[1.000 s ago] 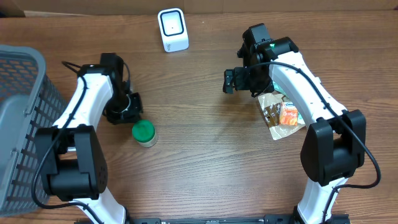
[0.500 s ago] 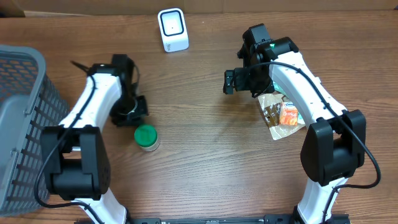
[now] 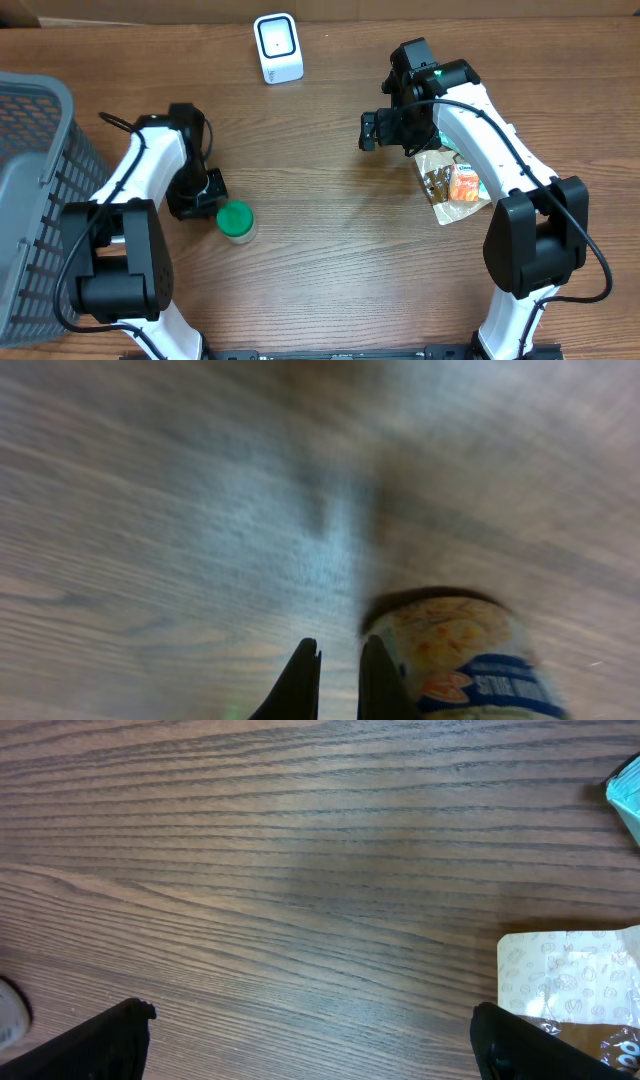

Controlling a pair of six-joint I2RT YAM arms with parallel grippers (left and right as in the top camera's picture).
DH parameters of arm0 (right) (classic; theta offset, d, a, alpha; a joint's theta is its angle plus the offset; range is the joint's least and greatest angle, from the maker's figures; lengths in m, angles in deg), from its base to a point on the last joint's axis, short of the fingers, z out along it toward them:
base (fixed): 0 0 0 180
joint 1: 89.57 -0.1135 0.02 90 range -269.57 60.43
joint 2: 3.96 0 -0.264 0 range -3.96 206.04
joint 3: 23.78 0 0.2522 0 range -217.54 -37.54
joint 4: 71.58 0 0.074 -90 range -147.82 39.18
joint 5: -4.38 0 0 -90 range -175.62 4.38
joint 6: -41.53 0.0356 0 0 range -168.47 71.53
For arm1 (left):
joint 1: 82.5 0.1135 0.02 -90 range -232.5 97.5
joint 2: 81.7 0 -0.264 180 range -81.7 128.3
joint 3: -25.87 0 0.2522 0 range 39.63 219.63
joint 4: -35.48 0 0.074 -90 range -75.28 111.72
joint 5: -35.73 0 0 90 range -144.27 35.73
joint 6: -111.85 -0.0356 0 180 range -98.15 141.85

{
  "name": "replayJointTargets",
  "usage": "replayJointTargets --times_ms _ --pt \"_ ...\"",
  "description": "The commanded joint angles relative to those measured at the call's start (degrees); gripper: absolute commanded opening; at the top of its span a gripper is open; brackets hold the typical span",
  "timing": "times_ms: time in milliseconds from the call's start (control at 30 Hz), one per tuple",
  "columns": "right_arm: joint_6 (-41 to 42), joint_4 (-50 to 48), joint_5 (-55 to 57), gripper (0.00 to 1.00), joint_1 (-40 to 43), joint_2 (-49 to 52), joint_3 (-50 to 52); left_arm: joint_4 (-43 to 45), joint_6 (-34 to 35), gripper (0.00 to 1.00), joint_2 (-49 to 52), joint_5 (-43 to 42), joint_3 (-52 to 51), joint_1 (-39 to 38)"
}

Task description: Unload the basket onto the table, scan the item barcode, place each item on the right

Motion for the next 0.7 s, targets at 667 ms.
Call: replayJointTargets --times_ms 667 --pt "-0.48 -0.13 -0.28 1.00 0.07 0.13 -1.18 4.00 -2.99 0.04 -0.13 -17.66 -2.36 -4.83"
